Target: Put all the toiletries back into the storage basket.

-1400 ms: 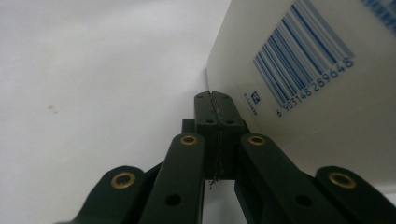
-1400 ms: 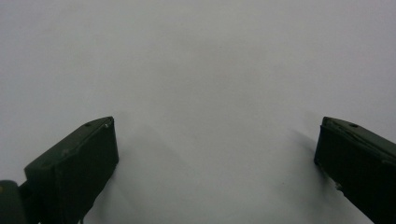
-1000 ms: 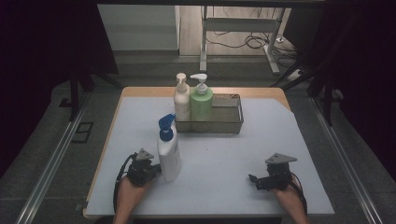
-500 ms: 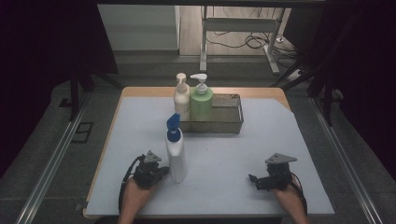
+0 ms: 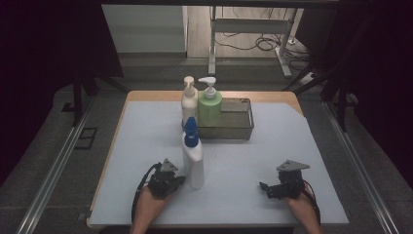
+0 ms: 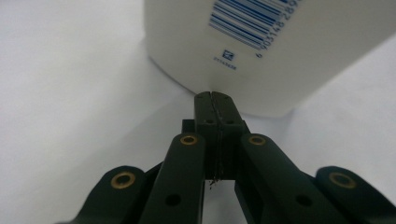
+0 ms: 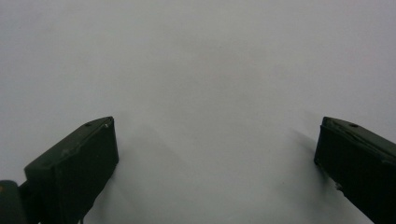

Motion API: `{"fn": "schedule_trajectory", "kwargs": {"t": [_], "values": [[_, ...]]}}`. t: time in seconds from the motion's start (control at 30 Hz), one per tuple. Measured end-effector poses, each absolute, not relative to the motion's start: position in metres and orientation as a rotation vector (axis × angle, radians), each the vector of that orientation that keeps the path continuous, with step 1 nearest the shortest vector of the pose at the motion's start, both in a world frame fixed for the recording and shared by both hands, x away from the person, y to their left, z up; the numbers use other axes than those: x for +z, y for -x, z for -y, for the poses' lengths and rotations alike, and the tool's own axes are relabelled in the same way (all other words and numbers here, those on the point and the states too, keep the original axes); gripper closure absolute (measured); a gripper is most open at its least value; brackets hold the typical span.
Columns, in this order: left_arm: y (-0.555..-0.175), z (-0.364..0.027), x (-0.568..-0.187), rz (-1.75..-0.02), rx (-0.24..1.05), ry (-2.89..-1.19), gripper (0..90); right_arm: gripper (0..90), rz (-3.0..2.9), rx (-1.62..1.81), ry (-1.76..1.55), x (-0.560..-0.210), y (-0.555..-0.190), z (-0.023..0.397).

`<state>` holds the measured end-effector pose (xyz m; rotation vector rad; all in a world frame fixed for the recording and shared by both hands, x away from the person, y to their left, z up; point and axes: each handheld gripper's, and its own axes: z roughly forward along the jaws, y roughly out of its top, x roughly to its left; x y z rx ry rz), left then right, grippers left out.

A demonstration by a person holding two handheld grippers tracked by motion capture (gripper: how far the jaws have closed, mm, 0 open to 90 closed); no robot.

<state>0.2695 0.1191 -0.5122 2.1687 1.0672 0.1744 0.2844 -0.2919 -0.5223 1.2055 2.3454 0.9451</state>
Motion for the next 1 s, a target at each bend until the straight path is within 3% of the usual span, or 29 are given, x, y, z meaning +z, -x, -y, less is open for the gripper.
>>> {"fn": "schedule_trajectory", "kwargs": {"t": [0.7,1.0], "values": [[-0.276,-0.095,-0.514,-0.974,0.128,-2.186,88.7,0.0,-2.345,0.943,-1.206,-0.522,-0.284,0.292],[-0.267,-0.109,-0.511,-0.969,0.188,-2.187,70.7,0.0,-2.348,0.937,-1.210,-0.522,-0.285,0.291]]}}
